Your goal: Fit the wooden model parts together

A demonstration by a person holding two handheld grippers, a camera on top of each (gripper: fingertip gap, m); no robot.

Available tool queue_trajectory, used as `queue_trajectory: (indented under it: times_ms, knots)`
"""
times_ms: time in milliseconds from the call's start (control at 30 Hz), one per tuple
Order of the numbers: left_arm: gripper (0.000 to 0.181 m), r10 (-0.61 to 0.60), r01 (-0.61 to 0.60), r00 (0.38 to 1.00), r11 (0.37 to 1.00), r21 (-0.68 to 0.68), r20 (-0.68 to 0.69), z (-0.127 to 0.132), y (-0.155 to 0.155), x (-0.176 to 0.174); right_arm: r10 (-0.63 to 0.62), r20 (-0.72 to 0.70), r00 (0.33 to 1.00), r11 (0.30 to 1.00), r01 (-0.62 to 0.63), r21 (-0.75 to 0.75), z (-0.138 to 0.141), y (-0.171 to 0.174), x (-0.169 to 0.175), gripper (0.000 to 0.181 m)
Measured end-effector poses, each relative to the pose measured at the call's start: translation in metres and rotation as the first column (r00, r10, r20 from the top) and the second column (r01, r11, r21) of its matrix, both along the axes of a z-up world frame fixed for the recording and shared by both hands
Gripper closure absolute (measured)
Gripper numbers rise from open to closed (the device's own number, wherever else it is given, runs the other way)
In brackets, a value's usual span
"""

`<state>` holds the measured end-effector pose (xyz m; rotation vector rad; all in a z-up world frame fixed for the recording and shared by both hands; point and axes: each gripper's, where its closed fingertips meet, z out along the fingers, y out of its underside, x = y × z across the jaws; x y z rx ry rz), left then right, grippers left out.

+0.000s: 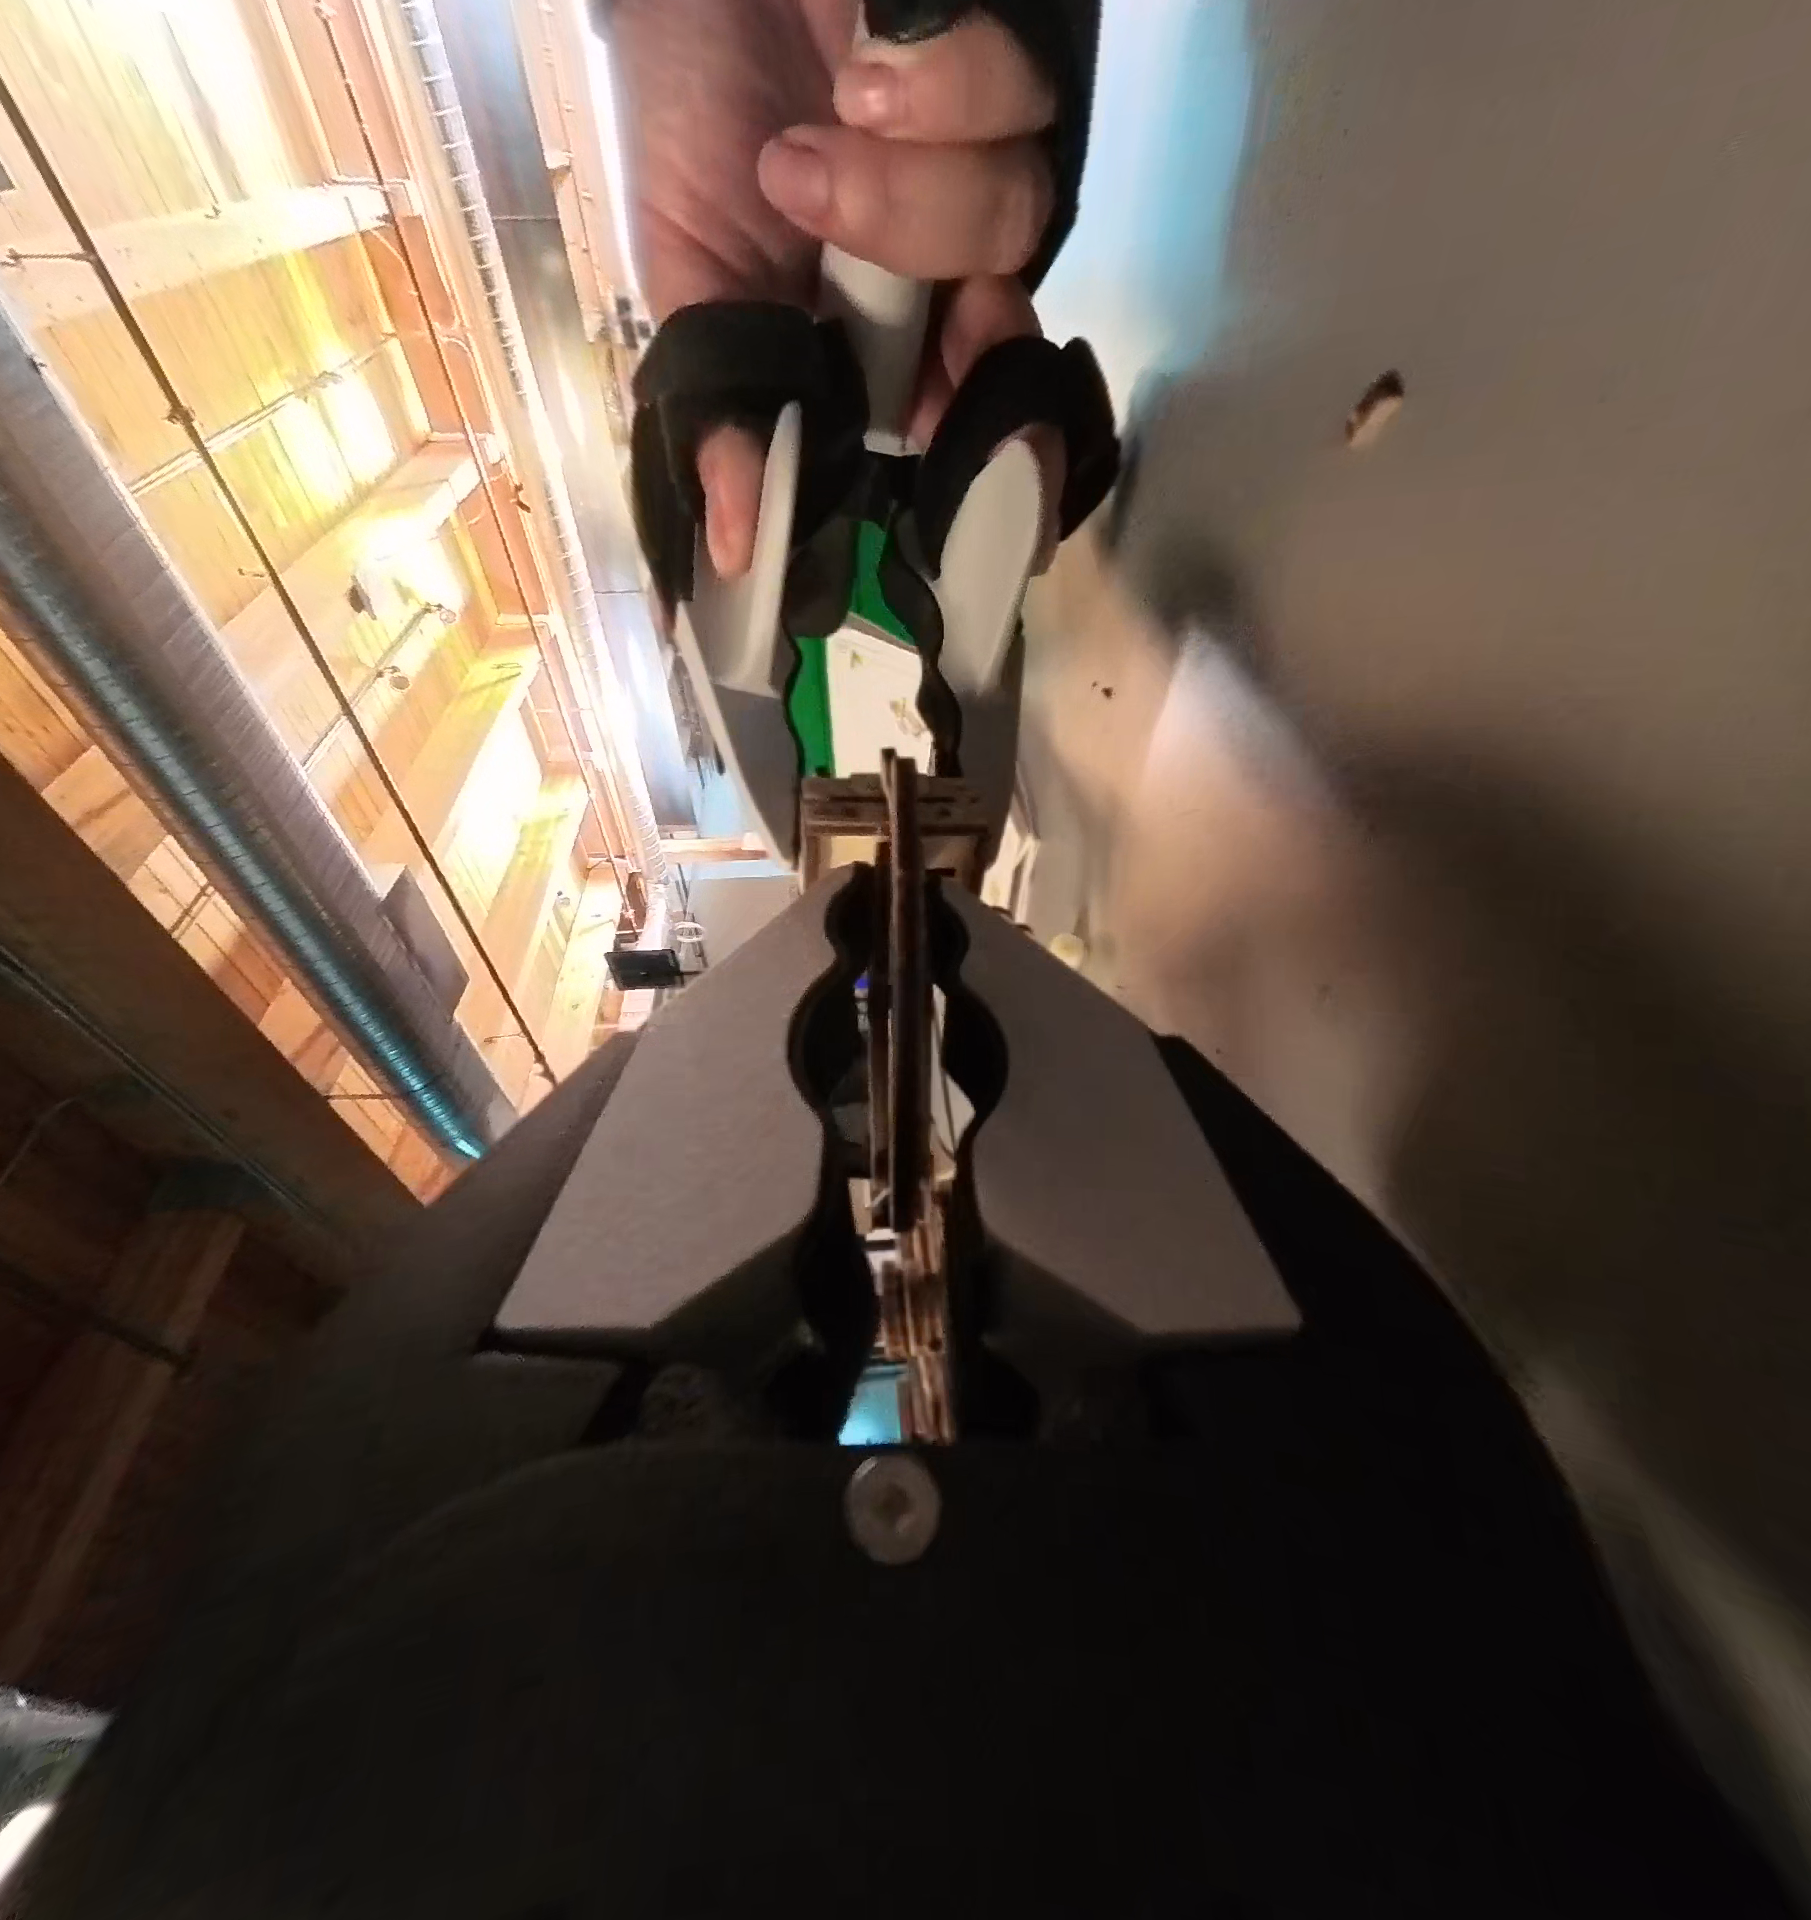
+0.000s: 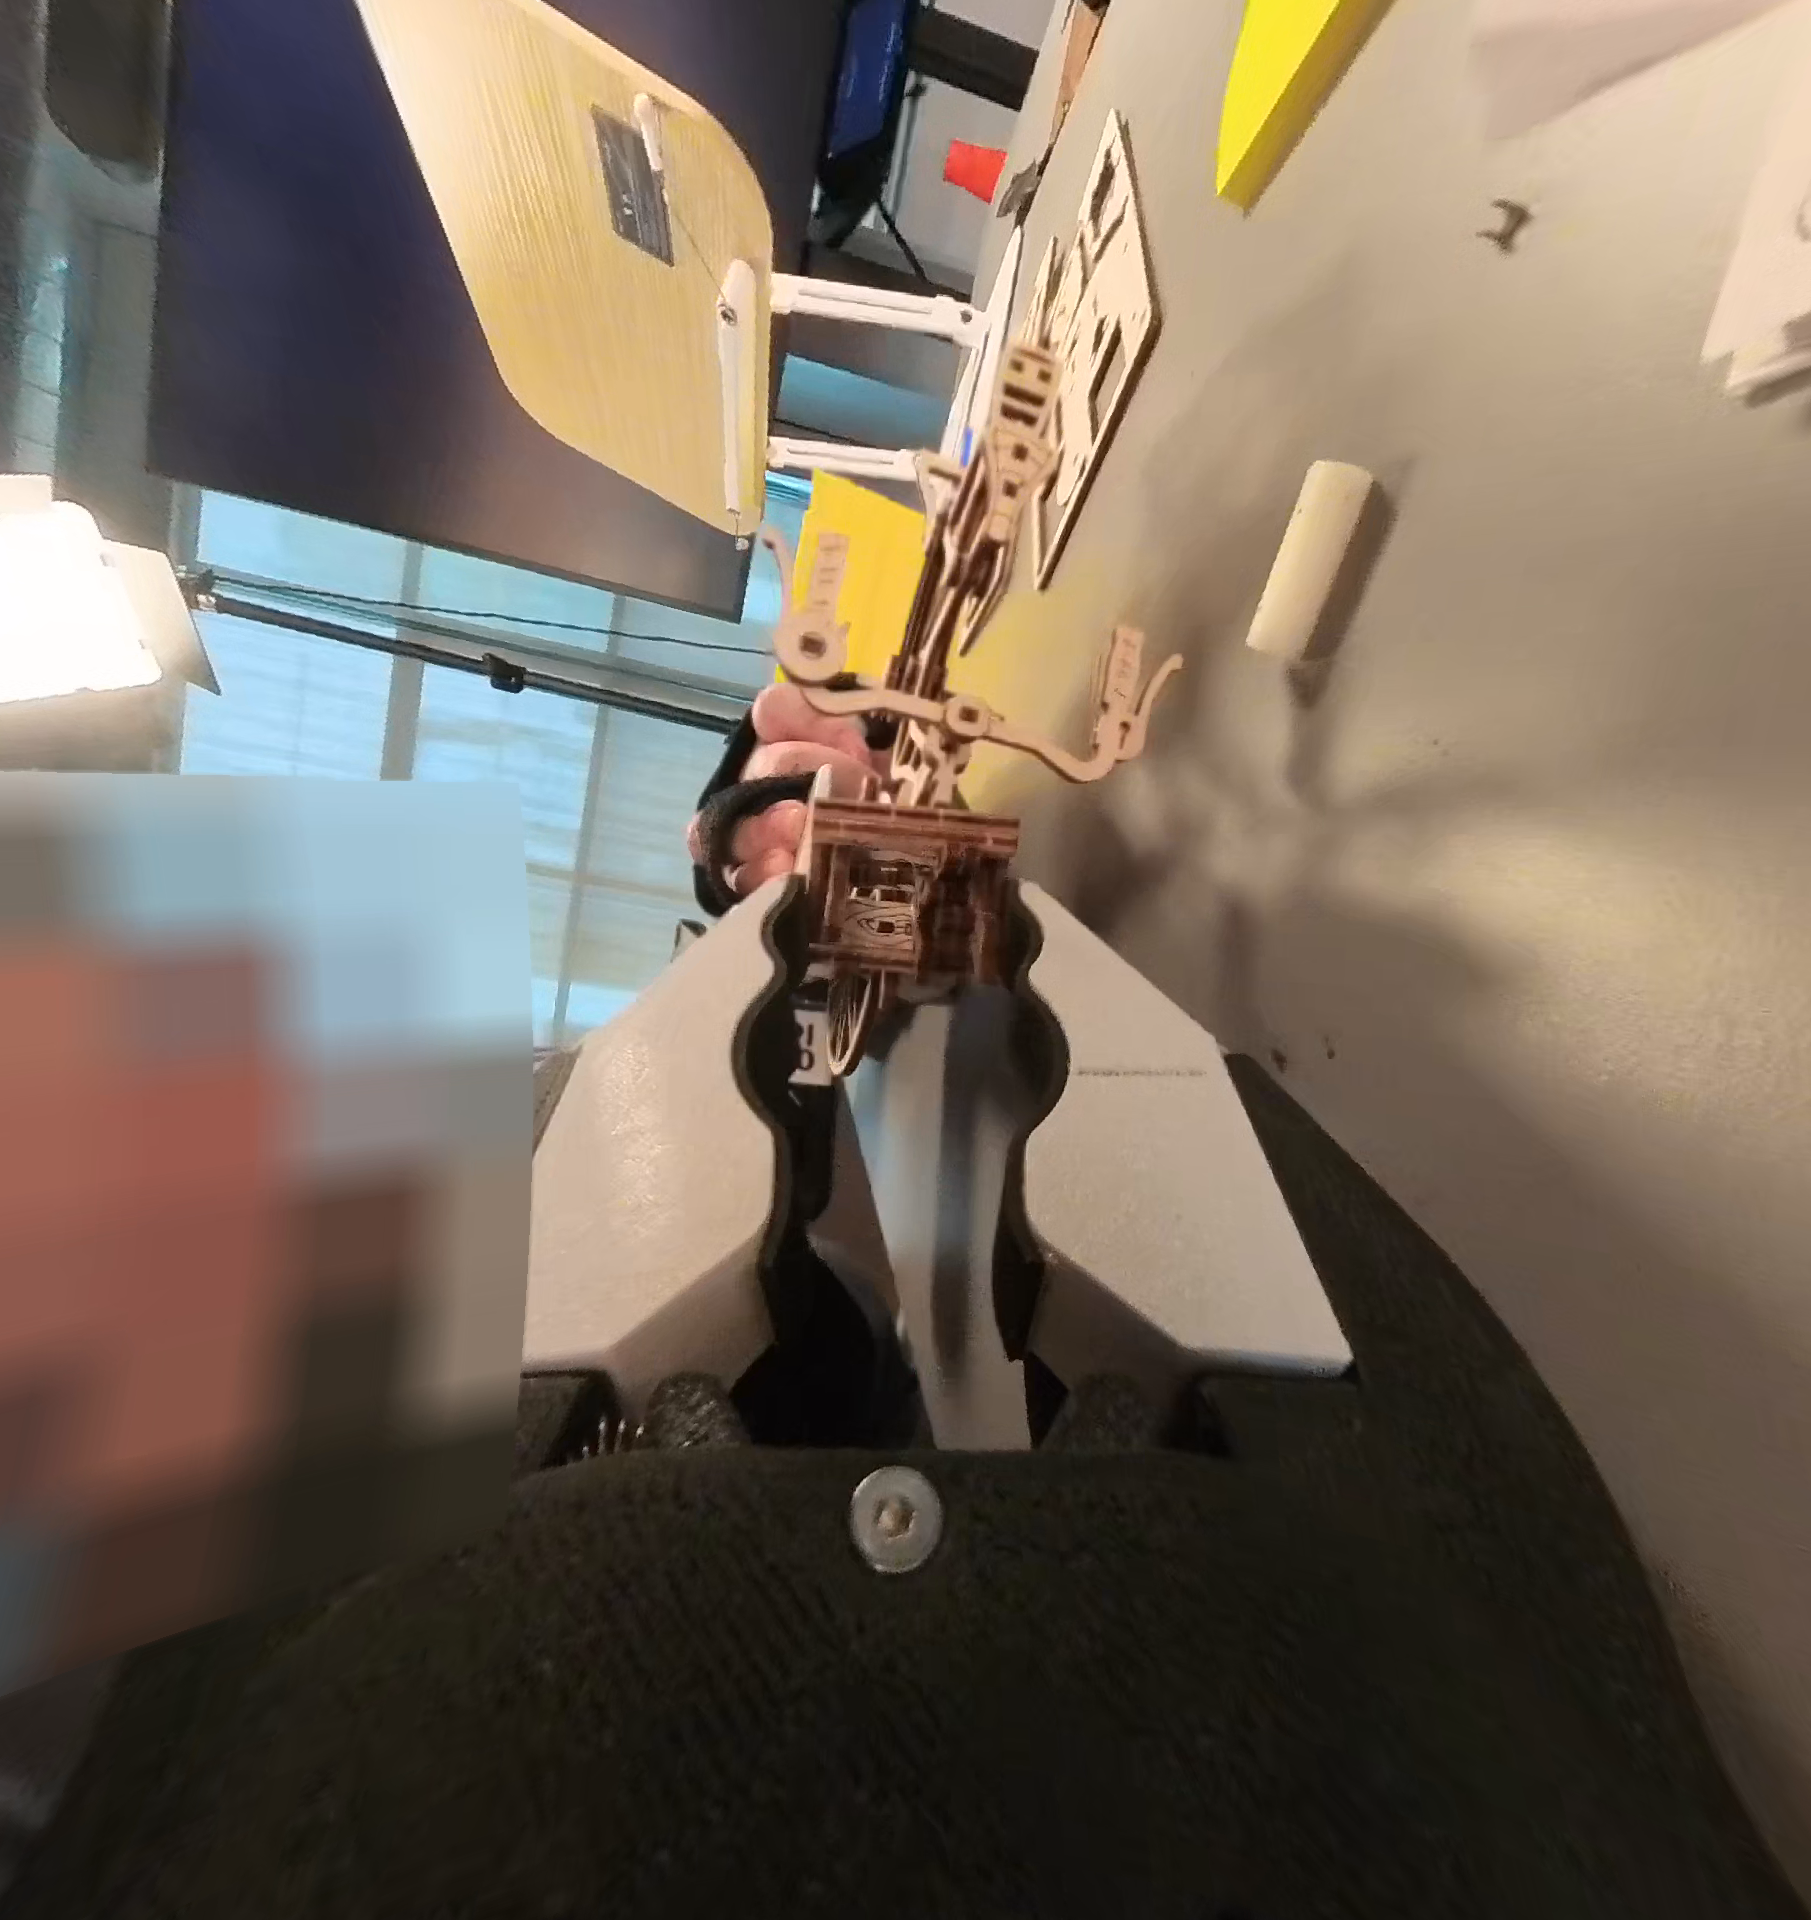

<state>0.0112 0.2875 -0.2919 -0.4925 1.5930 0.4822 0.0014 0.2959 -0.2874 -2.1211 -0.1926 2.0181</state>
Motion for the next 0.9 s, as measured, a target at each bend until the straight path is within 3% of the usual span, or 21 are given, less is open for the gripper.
queue_trajectory:
  times_ms: [33,600,800,900]
  knots:
    - [0.175,0.003,-0.003,1.0,1.0,0.003,-0.006,-0.001,0.0007,-0.0003,-0.011,-0.002,1.0,1.0,0.011,-0.004,-0.0012,0.0013,-0.0005,0.143]
    - [0.175,0.012,-0.012,1.0,0.999,0.045,-0.014,-0.0028,-0.0015,-0.0003,-0.103,-0.019,0.995,0.994,0.102,-0.03,-0.0017,0.0027,-0.0013,0.147]
    - [0.175,0.01,-0.011,0.999,0.999,0.035,0.033,0.0037,-0.0008,-0.0026,-0.129,-0.109,0.986,0.988,0.119,-0.095,0.0058,0.0047,-0.0034,0.143]
    - [0.175,0.018,-0.018,1.0,0.999,0.039,0.012,0.0001,-0.0014,-0.0016,-0.139,-0.069,0.988,0.99,0.137,-0.037,0.0024,0.0046,-0.0024,0.145]
